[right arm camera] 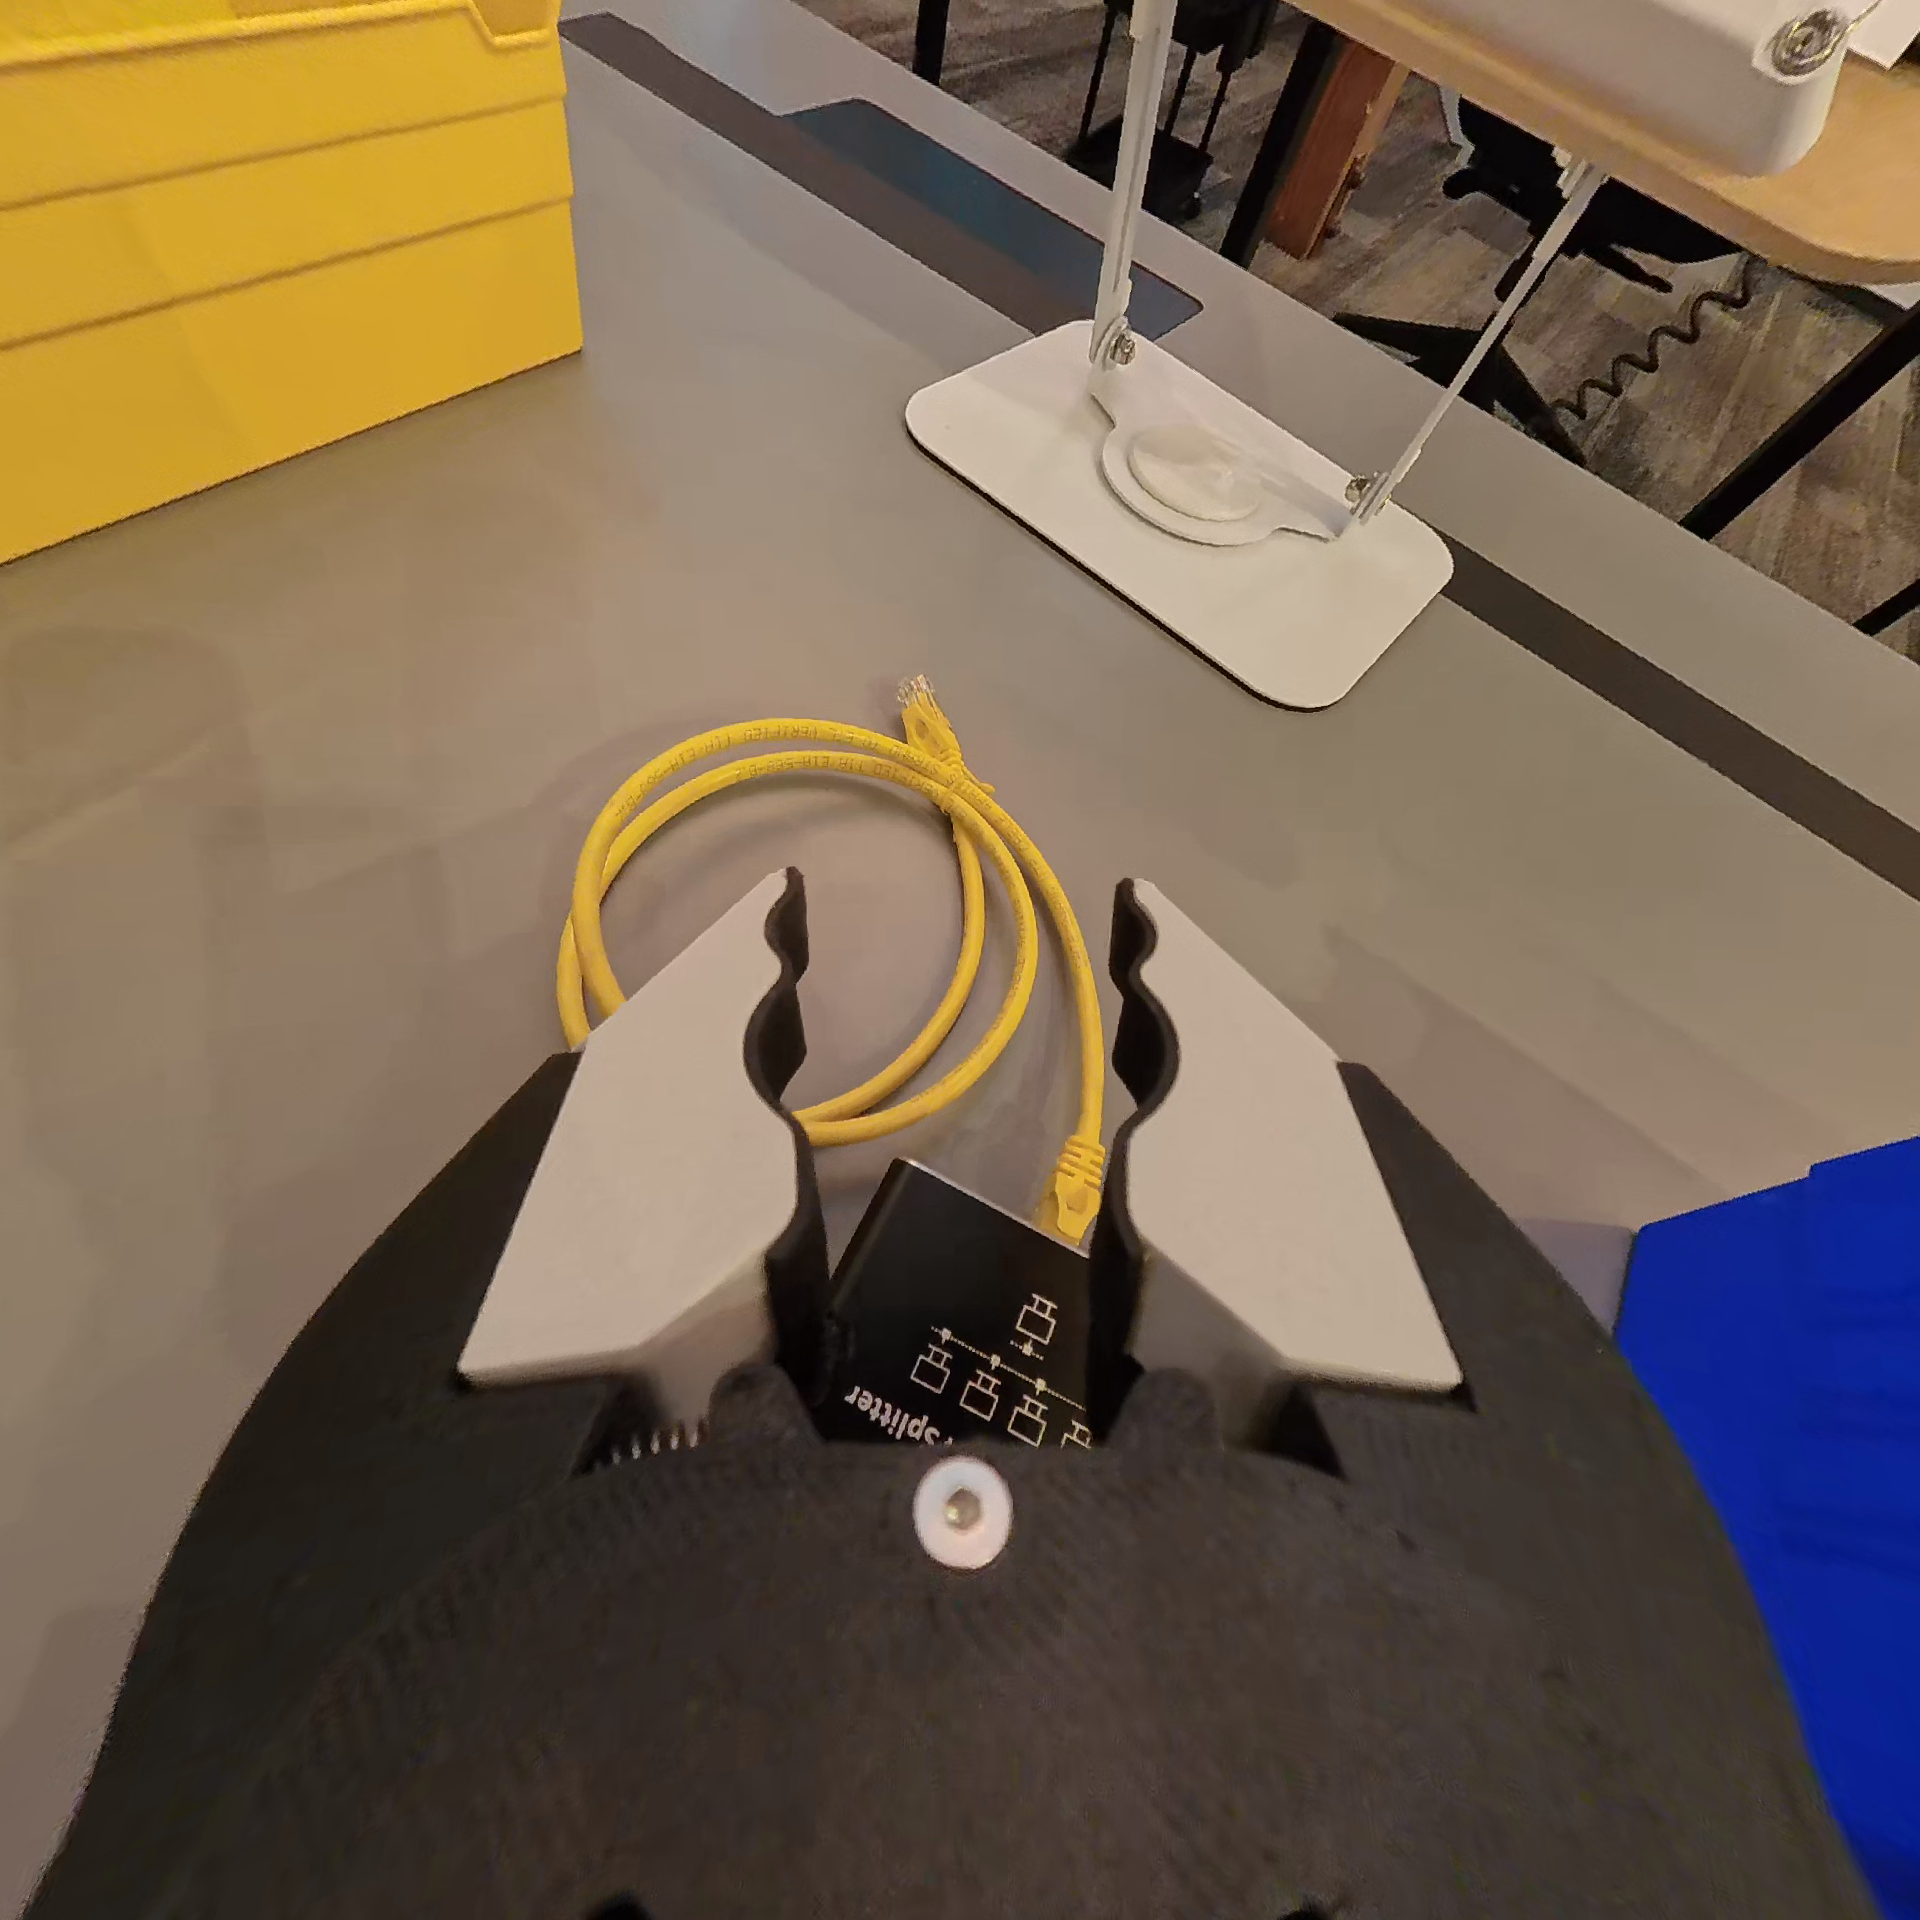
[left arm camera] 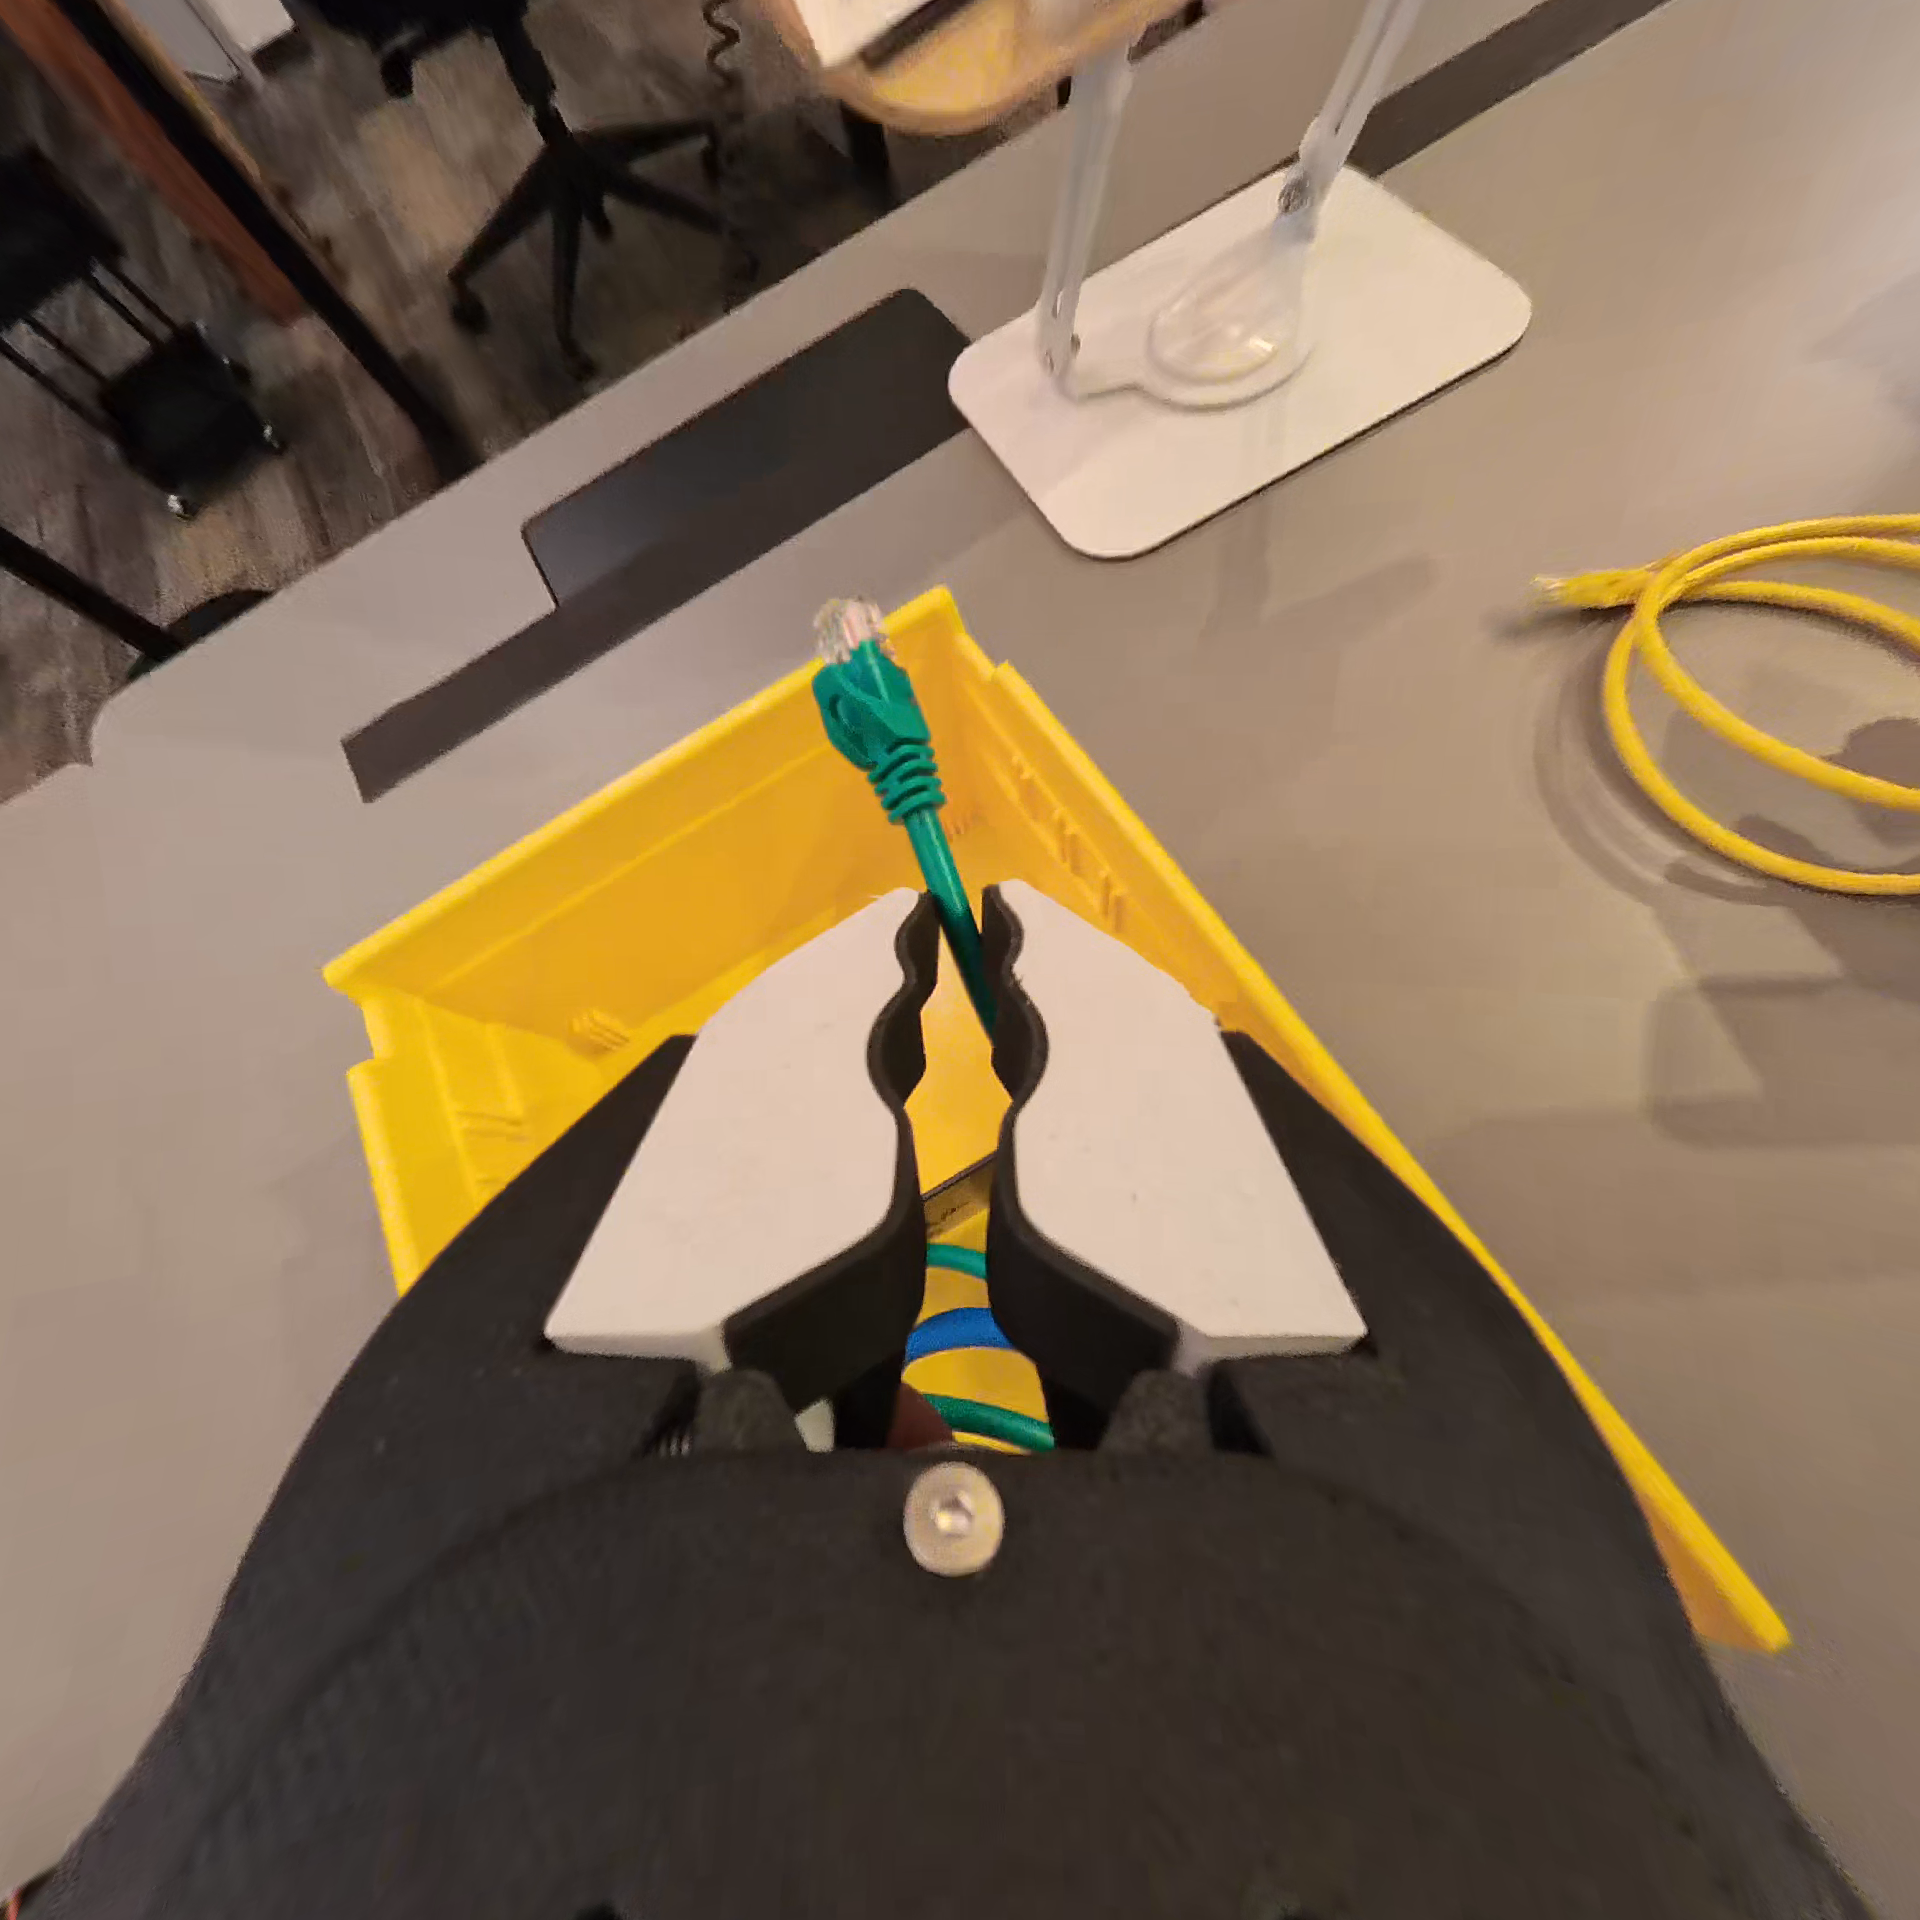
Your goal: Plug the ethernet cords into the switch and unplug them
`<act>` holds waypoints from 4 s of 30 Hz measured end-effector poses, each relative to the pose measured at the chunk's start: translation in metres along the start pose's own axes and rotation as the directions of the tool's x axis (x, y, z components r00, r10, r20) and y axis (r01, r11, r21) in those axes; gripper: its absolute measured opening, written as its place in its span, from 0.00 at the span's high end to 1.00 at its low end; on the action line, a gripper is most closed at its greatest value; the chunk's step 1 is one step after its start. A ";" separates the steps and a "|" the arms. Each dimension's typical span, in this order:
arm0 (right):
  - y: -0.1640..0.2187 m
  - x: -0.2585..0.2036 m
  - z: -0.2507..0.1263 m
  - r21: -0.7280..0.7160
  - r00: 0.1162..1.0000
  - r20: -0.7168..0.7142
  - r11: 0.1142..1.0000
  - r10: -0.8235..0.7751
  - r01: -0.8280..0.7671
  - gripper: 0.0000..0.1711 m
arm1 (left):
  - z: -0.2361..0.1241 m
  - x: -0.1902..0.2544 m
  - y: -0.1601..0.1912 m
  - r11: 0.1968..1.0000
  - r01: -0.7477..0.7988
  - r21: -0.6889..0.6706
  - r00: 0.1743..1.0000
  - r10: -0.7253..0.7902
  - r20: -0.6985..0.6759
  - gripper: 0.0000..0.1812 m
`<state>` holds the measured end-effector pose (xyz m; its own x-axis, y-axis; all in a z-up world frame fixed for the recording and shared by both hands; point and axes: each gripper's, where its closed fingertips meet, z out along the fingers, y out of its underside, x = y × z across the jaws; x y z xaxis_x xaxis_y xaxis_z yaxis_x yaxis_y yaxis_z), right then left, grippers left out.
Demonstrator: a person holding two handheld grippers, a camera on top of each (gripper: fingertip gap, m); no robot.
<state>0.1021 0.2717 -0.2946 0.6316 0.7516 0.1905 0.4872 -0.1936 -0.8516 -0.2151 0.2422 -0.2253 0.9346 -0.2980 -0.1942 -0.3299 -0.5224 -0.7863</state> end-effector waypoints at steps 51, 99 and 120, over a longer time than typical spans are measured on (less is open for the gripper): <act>-0.013 -0.010 -0.007 0.053 0.999 0.034 0.999 -0.004 0.002 0.70 | -0.205 -0.032 -0.137 0.664 0.012 0.748 0.994 -0.089 0.063 0.97; -0.011 -0.021 -0.002 0.038 0.998 0.046 0.998 -0.051 0.049 0.70 | -0.210 -0.064 -0.111 0.701 0.175 0.691 0.982 -0.178 -0.068 0.97; -0.025 -0.044 -0.005 0.074 0.986 0.077 0.987 -0.148 0.142 0.71 | -0.140 -0.050 -0.089 0.769 0.241 0.592 0.969 -0.157 -0.191 0.97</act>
<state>0.0651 0.2399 -0.2794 0.5046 0.8180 0.2762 0.5262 -0.0378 -0.8495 -0.2507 0.1922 -0.0634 0.9319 -0.3595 0.0474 0.0506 -0.0003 -0.9987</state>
